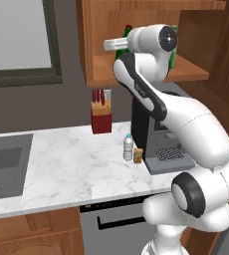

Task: Sort all alcoholic drinks to one cabinet, and non-alcoholic drinks to the other.

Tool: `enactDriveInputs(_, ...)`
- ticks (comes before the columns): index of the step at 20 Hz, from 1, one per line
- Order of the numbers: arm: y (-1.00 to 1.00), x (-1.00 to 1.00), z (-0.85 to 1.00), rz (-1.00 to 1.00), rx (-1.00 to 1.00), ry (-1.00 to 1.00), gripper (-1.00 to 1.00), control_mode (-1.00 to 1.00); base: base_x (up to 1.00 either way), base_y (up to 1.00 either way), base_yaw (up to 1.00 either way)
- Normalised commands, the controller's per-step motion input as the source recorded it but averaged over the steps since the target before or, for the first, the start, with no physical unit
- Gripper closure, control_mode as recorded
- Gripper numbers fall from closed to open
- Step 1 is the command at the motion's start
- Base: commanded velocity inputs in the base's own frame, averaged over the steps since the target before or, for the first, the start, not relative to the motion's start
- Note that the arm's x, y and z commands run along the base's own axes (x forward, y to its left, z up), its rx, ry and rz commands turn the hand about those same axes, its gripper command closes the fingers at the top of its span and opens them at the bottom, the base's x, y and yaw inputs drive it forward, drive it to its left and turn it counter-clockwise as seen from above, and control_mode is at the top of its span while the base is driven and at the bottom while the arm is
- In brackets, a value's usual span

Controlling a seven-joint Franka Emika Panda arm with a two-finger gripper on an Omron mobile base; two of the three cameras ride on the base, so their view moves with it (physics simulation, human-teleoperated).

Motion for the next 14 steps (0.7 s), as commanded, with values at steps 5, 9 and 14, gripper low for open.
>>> enactDriveInputs(5, 0.0, 0.28, -0.05, 0.0, 0.0, 0.0, 1.0, -1.0, 0.0, 0.0, 0.0)
enactDriveInputs(9, 0.01, 0.24, -0.12, 0.0, -0.01, 0.0, 1.0, -1.0, 0.0, 0.0, 0.0)
enactDriveInputs(14, 0.02, 0.28, -0.12, 0.0, -0.01, 0.0, 1.0, -1.0, 0.0, 0.0, 0.0)
